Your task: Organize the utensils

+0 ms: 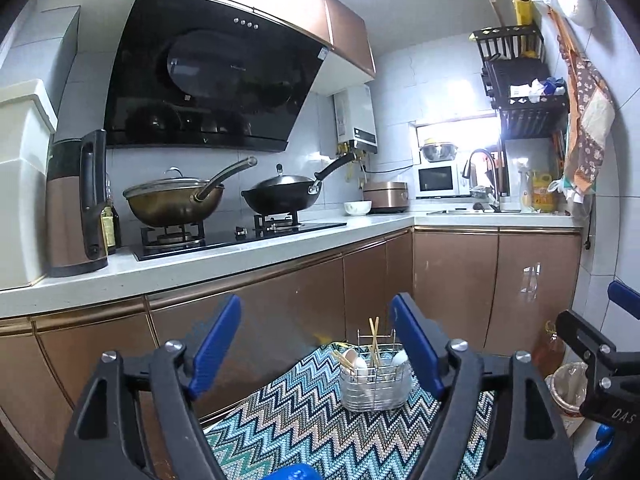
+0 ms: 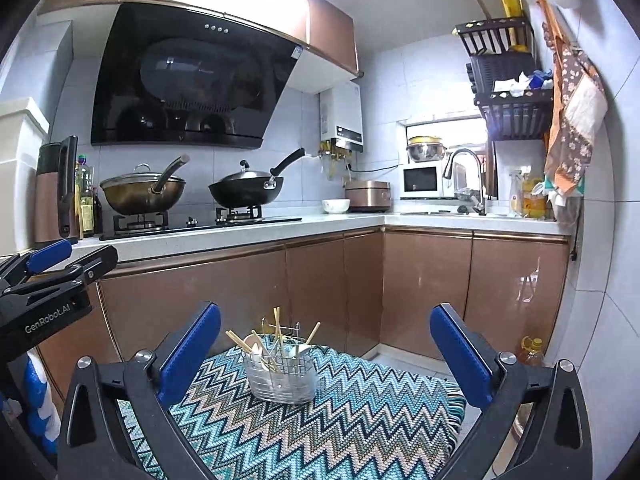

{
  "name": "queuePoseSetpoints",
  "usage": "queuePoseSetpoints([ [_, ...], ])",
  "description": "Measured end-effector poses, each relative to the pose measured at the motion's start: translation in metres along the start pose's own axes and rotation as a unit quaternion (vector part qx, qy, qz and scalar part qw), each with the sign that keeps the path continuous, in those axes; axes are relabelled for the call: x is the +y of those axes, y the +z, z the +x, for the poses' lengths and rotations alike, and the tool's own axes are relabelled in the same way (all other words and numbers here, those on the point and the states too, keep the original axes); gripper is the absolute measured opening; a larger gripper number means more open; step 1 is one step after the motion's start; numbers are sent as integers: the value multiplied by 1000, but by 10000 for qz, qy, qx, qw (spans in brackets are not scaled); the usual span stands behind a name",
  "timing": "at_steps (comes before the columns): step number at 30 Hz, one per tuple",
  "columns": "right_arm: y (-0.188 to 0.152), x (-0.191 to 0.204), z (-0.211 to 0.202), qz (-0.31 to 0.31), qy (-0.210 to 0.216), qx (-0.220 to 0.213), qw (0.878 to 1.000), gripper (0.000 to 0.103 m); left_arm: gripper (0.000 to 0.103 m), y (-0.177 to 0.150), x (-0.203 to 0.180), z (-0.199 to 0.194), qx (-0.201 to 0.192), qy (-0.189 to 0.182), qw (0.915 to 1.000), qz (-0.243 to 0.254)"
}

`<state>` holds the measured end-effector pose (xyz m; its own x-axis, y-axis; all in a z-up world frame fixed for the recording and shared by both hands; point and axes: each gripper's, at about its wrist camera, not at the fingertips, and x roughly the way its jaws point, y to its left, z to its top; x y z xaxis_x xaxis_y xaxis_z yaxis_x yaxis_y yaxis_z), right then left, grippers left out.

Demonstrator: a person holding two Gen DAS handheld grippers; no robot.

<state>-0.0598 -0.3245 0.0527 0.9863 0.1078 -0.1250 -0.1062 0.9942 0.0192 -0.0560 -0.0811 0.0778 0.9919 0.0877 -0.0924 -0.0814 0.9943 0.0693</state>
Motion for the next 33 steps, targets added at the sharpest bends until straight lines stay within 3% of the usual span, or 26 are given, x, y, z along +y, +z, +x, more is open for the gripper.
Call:
queuePoseSetpoints([
  [16, 2, 11, -30, -202, -195, -11, 9996, 103, 77, -2, 17, -20, 36, -92, 9999, -69],
  [33, 0, 24, -30, -372, -238, 61, 9990, 103, 77, -11, 29, -16, 135, -14, 9997, -212],
])
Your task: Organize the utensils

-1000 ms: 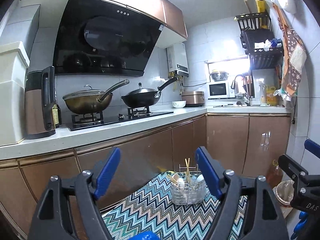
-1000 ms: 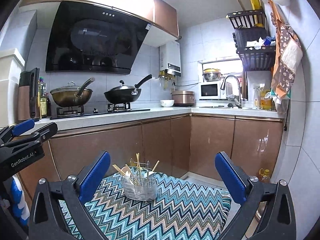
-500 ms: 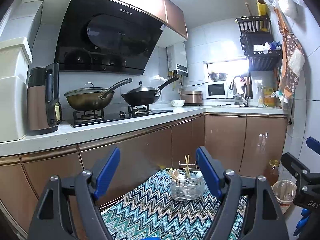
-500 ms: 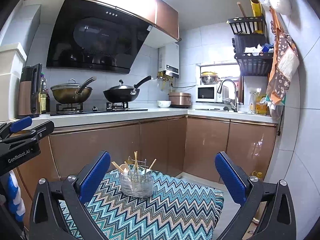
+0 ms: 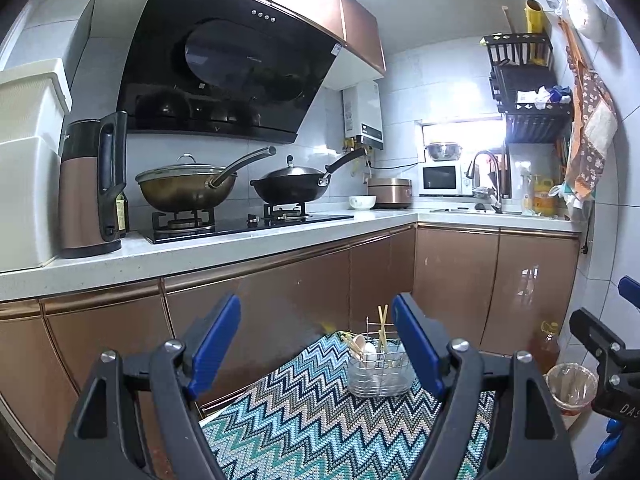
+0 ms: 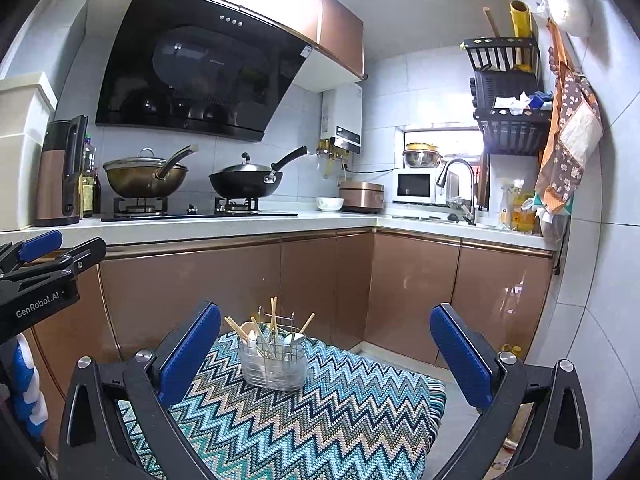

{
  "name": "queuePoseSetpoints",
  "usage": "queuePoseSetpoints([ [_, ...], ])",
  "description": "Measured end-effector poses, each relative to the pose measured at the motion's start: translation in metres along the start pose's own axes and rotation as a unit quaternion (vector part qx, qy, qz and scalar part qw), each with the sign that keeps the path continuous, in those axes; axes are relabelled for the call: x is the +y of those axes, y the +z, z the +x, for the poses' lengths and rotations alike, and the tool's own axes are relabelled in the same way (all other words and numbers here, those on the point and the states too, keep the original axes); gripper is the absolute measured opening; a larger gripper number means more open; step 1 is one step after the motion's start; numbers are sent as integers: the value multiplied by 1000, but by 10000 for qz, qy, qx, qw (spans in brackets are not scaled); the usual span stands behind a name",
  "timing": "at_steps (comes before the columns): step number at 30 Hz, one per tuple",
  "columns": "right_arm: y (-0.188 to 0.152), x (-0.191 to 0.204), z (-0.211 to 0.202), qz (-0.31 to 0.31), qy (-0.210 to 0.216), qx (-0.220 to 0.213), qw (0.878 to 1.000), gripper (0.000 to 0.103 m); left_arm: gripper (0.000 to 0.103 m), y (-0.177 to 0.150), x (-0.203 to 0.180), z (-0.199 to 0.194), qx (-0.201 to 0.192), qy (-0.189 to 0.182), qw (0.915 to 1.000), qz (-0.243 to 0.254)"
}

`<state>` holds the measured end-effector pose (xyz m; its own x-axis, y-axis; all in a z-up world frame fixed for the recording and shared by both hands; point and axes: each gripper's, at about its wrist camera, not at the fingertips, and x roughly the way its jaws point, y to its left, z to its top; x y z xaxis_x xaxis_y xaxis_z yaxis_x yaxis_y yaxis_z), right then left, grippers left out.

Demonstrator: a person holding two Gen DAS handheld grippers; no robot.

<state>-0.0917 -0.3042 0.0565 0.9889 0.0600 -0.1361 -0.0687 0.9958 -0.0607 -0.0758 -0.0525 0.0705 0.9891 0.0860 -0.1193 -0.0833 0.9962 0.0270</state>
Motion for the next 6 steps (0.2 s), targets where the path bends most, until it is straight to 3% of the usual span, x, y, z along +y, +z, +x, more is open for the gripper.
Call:
queuePoseSetpoints([
  [6, 1, 0, 1, -22, -26, 13, 10000, 103, 77, 0, -1, 0, 18, 23, 10000, -17],
])
